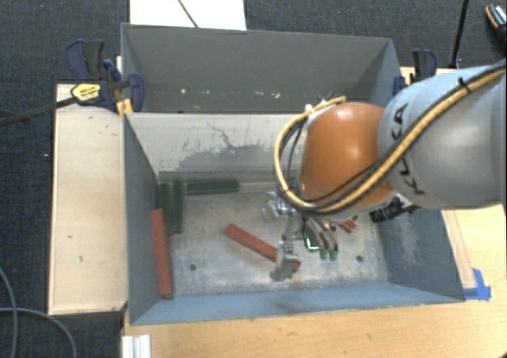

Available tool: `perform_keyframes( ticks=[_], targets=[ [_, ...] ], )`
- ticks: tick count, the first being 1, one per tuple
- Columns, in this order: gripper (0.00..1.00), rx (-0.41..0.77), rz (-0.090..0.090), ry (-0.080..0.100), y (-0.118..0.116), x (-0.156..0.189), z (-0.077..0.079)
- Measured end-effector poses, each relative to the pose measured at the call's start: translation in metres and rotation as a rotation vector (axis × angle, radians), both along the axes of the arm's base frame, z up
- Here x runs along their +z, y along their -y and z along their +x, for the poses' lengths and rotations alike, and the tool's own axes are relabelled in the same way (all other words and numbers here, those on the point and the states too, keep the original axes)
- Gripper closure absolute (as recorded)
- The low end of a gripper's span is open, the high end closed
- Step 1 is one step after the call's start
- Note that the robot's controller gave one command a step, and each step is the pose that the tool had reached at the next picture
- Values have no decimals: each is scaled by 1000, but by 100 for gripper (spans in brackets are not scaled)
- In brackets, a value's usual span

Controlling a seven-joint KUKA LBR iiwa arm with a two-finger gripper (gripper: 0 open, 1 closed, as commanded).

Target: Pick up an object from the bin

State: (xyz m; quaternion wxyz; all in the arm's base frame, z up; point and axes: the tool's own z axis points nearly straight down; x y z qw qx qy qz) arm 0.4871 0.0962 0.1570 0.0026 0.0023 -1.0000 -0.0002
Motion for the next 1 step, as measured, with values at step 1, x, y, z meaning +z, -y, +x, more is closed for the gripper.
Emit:
perform_keyframes(
  ticks=[1],
  targets=[
    [0, -303, -2, 2, 19, -88, 34]
  ],
)
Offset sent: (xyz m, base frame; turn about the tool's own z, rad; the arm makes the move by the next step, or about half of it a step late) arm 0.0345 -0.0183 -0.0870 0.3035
